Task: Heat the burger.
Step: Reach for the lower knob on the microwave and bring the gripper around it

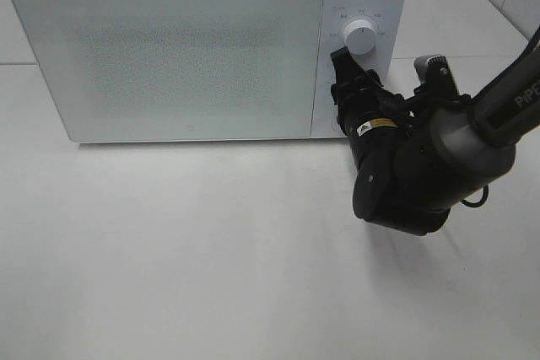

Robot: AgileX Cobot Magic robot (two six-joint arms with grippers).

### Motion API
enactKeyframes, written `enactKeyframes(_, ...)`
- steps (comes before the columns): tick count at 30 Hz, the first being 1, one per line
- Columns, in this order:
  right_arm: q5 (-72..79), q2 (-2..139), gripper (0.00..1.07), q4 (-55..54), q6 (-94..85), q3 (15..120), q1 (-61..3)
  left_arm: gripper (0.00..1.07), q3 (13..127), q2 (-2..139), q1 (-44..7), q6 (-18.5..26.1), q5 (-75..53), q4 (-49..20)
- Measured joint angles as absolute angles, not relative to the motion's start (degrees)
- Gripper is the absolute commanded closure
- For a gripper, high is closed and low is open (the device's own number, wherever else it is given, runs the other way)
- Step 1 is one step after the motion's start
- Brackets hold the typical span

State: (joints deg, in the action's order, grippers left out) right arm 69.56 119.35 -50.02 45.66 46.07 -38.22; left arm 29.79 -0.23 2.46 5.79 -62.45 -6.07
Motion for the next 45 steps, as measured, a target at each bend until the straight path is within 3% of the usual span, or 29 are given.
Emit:
enactKeyframes(27, 68.5, 119.4, 1.0, -47.3, 75.3, 46.0, -37.9, 0.07, 29.8, -0.2, 2.5, 5.8, -62.5, -6.1)
enactKeyframes(45, 68.5, 119.4, 0.98, -47.1, 77.0, 46.0, -37.9, 0.07, 29.8, -0.2, 2.5, 5.8, -62.5, -6.1)
